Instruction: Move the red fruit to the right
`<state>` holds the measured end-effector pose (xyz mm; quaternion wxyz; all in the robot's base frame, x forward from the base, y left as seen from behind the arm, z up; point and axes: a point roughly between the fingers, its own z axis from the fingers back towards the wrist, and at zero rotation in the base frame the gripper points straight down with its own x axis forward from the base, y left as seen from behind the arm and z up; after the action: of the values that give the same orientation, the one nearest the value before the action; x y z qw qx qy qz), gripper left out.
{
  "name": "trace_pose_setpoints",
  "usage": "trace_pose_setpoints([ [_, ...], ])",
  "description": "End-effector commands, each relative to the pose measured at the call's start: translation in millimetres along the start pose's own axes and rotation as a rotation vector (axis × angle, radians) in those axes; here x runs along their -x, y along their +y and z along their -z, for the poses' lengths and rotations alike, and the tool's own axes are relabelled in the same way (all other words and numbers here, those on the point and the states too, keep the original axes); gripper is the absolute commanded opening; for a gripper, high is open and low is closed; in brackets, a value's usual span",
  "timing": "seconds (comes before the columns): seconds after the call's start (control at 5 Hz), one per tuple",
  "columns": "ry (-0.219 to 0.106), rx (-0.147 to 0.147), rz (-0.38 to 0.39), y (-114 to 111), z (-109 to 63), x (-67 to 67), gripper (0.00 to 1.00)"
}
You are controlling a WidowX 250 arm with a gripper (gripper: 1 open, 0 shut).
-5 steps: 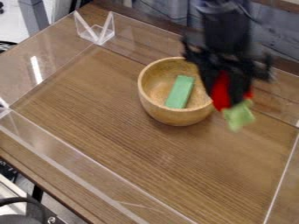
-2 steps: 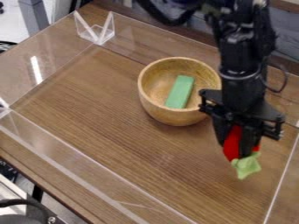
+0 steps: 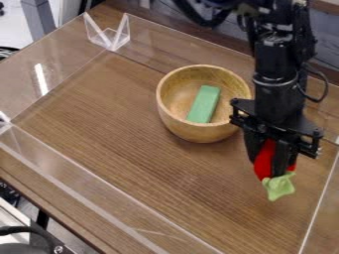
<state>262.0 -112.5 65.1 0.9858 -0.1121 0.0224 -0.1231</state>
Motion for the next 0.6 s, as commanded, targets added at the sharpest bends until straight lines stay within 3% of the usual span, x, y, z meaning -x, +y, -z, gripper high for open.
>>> trace_pose_setpoints([
  [0.0,-0.022,0.001,0.086,2.4,9.4,-14.2,0.00],
  [0.2,-0.004,-0.009,0.166,7.1,28.7,-20.2,0.00],
  [0.4,-0.011,-0.023,0.122,1.2,22.0,-14.4,1.00],
])
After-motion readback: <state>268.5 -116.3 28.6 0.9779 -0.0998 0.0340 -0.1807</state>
